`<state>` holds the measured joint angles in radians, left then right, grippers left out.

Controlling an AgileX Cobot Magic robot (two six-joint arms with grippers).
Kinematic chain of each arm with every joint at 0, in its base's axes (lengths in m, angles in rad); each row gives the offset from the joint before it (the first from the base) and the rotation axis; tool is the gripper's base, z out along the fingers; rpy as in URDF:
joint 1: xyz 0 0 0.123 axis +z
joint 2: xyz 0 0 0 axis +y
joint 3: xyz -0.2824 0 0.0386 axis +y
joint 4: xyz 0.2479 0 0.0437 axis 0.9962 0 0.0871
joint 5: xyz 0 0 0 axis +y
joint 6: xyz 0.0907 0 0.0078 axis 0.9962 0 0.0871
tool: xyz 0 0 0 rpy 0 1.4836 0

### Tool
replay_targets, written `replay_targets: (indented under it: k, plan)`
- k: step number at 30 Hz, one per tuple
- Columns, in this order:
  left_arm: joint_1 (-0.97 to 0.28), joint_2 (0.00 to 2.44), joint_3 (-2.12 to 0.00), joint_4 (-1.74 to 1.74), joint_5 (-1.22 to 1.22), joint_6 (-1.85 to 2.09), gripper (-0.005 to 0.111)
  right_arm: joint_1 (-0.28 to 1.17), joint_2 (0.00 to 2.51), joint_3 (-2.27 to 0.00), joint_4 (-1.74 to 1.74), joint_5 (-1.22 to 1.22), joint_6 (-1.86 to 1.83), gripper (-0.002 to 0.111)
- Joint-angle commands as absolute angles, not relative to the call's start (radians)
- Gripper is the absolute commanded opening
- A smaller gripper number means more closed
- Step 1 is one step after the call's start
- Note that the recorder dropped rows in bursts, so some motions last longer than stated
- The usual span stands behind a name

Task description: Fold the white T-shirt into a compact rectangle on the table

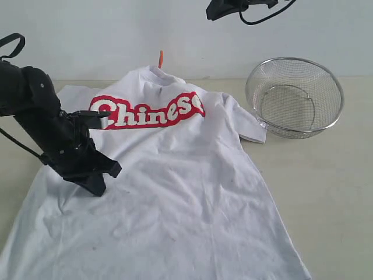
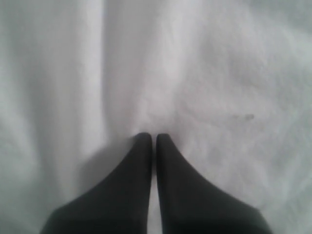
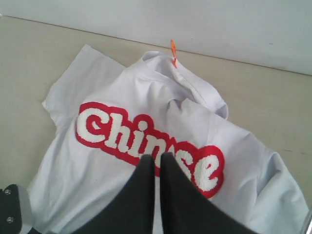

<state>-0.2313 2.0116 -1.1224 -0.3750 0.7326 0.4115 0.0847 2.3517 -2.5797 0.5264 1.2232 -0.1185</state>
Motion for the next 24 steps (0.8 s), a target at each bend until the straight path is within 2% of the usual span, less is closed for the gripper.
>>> replay_targets:
  k: [1, 7, 15, 24]
  plan:
    - [-0.233, 2.034, -1.066, -0.361, 0.744, 0.403, 0.005, 0.034, 2.346, -2.582, 0.511, 1.221, -0.126, 0.0]
    - [-0.242, 2.032, -1.027, -0.38, 0.737, 0.403, 0.005, -0.029, 2.346, -2.582, 0.561, 1.221, -0.134, 0.0]
    - [-0.313, 1.996, -0.968, -0.377, 0.705, 0.393, 0.005, -0.037, 2.346, -2.577, 0.569, 1.221, -0.152, 0.0]
    - [-0.318, 1.905, -0.889, -0.338, 0.688, 0.323, 0.005, -0.067, 2.346, -2.483, 0.574, 1.221, -0.186, 0.0]
